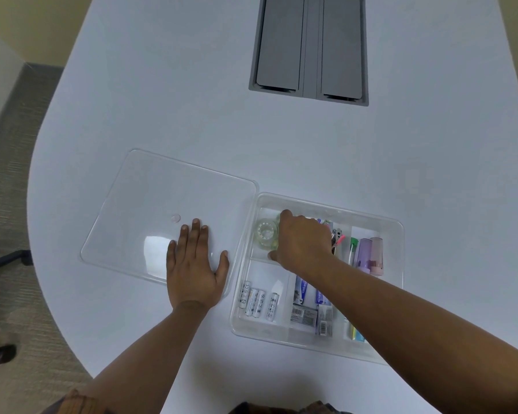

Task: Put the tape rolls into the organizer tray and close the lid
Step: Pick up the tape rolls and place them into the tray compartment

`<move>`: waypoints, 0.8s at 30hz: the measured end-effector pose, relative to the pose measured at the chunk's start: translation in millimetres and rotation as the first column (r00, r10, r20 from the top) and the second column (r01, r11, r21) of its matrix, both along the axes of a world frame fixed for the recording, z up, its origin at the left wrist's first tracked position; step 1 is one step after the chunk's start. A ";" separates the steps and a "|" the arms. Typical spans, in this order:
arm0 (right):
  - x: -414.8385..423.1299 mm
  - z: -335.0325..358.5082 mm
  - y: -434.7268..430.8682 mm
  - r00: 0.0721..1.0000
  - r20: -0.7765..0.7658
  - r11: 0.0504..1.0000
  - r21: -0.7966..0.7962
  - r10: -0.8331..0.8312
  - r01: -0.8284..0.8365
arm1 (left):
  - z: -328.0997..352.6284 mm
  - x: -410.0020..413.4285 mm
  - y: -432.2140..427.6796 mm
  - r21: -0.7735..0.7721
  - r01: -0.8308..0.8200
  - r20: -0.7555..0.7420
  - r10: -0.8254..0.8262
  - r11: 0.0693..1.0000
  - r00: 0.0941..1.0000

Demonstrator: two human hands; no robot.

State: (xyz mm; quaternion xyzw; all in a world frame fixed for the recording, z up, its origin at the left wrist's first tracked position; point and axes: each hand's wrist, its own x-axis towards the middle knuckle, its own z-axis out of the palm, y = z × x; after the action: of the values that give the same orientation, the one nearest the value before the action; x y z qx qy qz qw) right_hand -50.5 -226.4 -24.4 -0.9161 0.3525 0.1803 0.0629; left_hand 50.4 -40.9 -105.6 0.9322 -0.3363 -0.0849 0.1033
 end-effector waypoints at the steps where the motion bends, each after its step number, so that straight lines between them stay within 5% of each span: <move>1: -0.5 0.3 -0.2 1.000 0.008 1.000 0.003 -0.004 0.004 | -0.1 0.1 0.0 -0.004 0.000 0.000 0.000 1.000 1.000; 13: 8.6 14.4 -13.5 0.999 -0.046 0.991 0.132 -0.019 0.025 | -1.6 0.1 0.4 0.003 0.000 0.001 0.000 1.000 1.000; 18: 12.9 15.2 -15.8 0.982 0.138 0.981 0.127 0.127 -0.145 | -1.4 0.9 0.0 0.003 0.002 0.002 -0.002 1.000 1.000; 24: 17.7 10.6 -12.1 0.979 0.078 0.964 0.177 0.188 -0.199 | -1.7 0.7 -0.1 -0.002 -0.001 -0.005 0.001 1.000 1.000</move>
State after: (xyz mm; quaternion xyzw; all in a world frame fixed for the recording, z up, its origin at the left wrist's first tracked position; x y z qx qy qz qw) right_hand -32.7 -238.5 -13.8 -0.9415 0.2412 0.1894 0.1400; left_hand 51.0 -41.0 -107.2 0.9320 -0.3358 -0.0869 0.1048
